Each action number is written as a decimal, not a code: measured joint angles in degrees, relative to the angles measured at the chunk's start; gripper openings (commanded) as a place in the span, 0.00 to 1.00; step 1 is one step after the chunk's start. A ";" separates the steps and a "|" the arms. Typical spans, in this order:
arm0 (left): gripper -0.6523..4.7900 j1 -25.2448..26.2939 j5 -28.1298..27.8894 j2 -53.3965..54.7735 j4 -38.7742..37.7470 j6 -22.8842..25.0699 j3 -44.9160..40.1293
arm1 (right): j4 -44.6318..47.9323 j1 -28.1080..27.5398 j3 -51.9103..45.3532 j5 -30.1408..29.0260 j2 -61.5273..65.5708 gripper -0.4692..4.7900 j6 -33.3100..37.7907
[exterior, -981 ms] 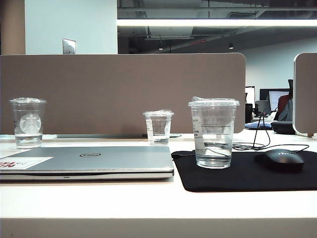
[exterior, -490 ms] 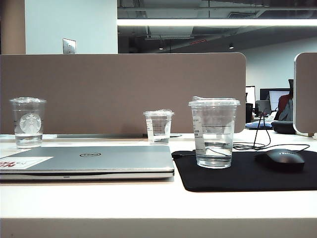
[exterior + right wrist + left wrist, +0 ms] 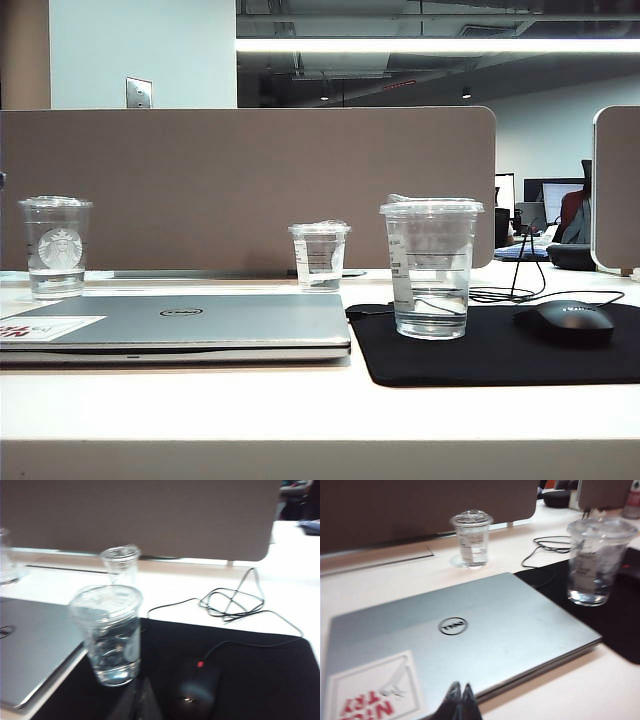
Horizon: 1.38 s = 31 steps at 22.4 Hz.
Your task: Pick up the coffee cup on the middle and place it on the right side of the laptop.
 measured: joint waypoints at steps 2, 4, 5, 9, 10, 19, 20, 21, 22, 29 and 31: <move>0.11 2.43 0.04 0.00 0.33 2.23 0.00 | 2.32 0.00 -1.99 2.38 0.02 0.08 -0.33; 0.11 7.58 2.21 0.02 0.63 2.75 0.00 | 4.76 -0.07 -4.17 2.93 0.02 0.08 -0.59; 0.11 11.08 4.70 0.02 0.98 2.80 0.00 | 6.08 -0.07 -5.31 2.93 0.02 0.08 -0.61; 0.11 22.86 9.79 0.02 1.97 1.92 0.00 | 5.57 -0.24 -6.99 2.86 0.02 0.08 -1.51; 0.11 27.08 10.08 0.02 1.97 -0.11 0.00 | 5.62 -0.85 -6.99 2.78 0.02 0.08 -2.95; 0.11 33.27 14.73 0.02 3.02 -2.29 0.00 | 7.41 -5.70 -6.99 2.89 0.02 0.09 -4.50; 0.11 33.27 14.73 0.02 2.71 -2.29 0.00 | 7.21 -5.70 -6.99 2.86 0.02 0.09 -4.50; 0.11 33.27 14.73 0.00 2.08 -2.29 0.00 | 7.23 -5.70 -6.99 2.89 0.02 0.09 -4.50; 0.11 33.27 14.73 0.02 1.33 -2.32 0.00 | 7.23 -5.68 -6.99 2.89 0.02 0.09 -4.50; 0.11 33.27 15.04 0.00 0.63 -2.38 0.00 | 7.23 -5.66 -6.99 2.89 0.02 0.09 -4.50; 0.11 33.27 15.02 0.00 0.63 -2.43 0.00 | 7.23 -5.66 -6.99 2.86 0.02 0.09 -4.50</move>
